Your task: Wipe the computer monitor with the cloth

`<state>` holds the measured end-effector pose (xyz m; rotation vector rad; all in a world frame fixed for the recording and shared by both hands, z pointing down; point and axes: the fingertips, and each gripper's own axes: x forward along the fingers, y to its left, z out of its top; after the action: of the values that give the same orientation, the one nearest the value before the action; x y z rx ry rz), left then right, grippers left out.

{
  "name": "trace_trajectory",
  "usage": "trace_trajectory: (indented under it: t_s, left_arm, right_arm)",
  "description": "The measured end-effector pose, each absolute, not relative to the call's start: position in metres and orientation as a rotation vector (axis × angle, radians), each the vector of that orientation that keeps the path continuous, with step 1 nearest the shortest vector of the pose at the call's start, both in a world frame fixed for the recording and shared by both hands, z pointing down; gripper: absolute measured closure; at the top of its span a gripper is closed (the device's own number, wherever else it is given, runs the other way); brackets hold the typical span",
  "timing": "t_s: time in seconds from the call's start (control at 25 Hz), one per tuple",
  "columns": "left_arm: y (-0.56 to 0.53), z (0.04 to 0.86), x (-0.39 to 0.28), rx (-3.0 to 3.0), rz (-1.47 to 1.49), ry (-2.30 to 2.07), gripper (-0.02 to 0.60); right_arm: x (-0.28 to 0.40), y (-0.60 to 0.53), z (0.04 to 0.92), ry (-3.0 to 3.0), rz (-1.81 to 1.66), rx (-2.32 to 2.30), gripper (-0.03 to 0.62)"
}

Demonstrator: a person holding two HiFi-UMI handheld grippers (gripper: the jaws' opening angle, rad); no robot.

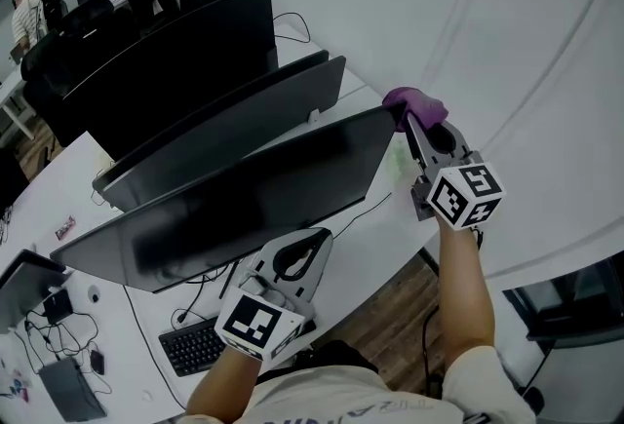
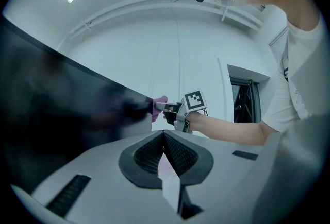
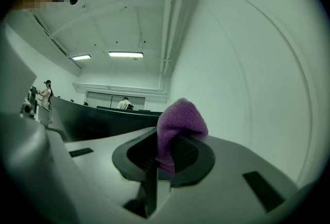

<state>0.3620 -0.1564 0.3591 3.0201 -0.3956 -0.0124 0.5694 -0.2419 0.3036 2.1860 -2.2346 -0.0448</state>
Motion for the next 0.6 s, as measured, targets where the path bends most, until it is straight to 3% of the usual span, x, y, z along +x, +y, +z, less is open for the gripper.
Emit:
trace_trajectory:
  t_s: [0.6]
  left_arm:
    - [-0.157, 0.383, 0.361, 3.019, 0.065, -0.404, 0.577]
  right_arm:
    - [0.563, -0.236, 0.359, -2.241, 0.000, 2.094, 0.539]
